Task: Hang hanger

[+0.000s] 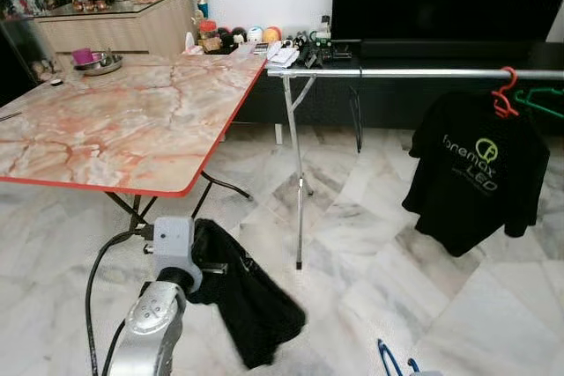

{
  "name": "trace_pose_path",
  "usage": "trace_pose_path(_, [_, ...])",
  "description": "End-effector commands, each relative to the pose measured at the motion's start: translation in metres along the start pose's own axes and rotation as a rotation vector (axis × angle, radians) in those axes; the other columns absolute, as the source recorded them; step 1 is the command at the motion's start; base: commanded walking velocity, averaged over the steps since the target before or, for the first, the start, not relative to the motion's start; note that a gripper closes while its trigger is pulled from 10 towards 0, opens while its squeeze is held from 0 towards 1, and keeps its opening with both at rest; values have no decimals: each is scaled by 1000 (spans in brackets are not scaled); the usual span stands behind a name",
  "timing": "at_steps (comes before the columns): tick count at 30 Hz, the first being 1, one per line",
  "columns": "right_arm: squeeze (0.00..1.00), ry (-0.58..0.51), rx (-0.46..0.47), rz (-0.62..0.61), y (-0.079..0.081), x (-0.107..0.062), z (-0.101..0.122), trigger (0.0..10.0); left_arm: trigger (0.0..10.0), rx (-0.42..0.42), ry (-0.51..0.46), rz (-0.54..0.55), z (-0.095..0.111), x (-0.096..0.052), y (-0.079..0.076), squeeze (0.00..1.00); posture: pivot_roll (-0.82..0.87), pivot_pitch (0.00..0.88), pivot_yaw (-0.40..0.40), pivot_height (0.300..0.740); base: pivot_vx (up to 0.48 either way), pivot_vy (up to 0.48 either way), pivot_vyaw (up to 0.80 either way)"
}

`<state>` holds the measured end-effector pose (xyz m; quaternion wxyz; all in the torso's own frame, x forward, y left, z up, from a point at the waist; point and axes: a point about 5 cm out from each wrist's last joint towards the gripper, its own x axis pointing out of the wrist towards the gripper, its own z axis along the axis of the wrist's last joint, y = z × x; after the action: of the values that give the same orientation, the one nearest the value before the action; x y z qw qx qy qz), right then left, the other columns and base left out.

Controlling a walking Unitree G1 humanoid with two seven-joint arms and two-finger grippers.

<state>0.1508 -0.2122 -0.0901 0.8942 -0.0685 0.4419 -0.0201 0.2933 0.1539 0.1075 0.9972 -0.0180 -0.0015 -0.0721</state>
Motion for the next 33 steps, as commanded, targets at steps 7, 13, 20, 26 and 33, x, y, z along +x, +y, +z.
trace_pose_path(7, [0, -5, 4, 13, 6, 2, 4, 10000, 10000, 37, -25, 16, 9, -1, 11, 0, 22, 6, 35, 740, 0, 480, 0])
trace_pose_path(13, [0, -6, -1, 16, 6, 2, 6, 10000, 10000, 39, -26, 23, 10, -1, 12, 0, 21, 0, 31, 740, 0, 480, 0])
trace_pose_path(20, [0, -7, -7, 16, 4, 2, 7, 10000, 10000, 35, -27, 20, 10, 0, 10, 0, 23, 0, 23, 740, 0, 480, 0])
trace_pose_path(26, [0, -5, -12, 18, 4, 2, 6, 10000, 10000, 53, -42, 21, 12, 0, 11, 0, 28, 0, 19, 740, 0, 320, 0])
trace_pose_path(33, [0, -5, -17, 22, 5, 3, 7, 10000, 10000, 47, -87, 14, 18, -1, 11, 0, 31, 0, 17, 740, 0, 0, 0])
